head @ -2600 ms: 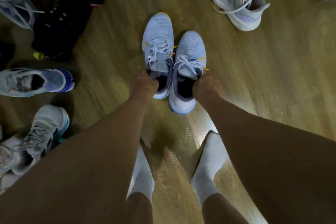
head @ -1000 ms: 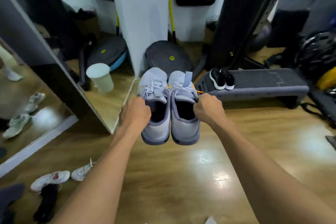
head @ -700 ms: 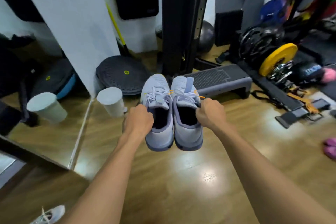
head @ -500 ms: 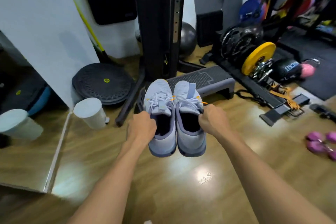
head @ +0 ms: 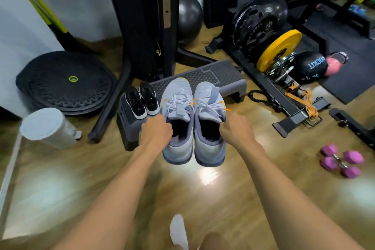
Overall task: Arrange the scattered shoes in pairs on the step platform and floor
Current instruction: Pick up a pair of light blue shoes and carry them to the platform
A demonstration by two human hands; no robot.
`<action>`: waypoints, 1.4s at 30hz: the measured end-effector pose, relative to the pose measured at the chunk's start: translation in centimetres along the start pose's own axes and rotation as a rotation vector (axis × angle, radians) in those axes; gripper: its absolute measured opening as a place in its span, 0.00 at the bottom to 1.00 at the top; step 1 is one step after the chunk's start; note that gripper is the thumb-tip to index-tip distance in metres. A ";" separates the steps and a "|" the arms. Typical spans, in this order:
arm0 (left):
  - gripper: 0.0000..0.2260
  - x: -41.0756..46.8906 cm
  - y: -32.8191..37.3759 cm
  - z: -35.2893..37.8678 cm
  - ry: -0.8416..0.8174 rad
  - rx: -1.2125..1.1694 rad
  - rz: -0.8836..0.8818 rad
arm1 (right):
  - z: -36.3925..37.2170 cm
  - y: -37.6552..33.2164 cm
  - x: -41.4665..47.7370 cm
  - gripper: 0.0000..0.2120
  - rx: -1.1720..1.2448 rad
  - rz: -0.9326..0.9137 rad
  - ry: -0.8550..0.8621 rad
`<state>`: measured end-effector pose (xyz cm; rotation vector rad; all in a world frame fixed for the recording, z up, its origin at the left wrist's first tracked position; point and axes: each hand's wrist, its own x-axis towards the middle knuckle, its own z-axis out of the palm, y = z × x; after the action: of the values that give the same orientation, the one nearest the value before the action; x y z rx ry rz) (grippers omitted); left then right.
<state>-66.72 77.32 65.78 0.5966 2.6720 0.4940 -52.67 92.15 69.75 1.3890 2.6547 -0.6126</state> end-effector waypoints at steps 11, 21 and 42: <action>0.10 17.7 6.5 3.3 -0.025 -0.044 -0.192 | 0.9 -1.1 22.9 0.14 -0.022 -0.054 -0.121; 0.13 34.2 5.1 12.0 -0.038 -0.142 -0.441 | 10.3 -4.4 42.3 0.12 -0.133 -0.122 -0.258; 0.12 51.5 -2.9 28.9 -0.010 -0.087 -0.539 | 31.6 -5.6 61.5 0.13 -0.194 -0.169 -0.422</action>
<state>-99.47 105.98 25.73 -0.1512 2.6320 0.4401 -96.54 124.53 26.92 0.8768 2.4234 -0.5699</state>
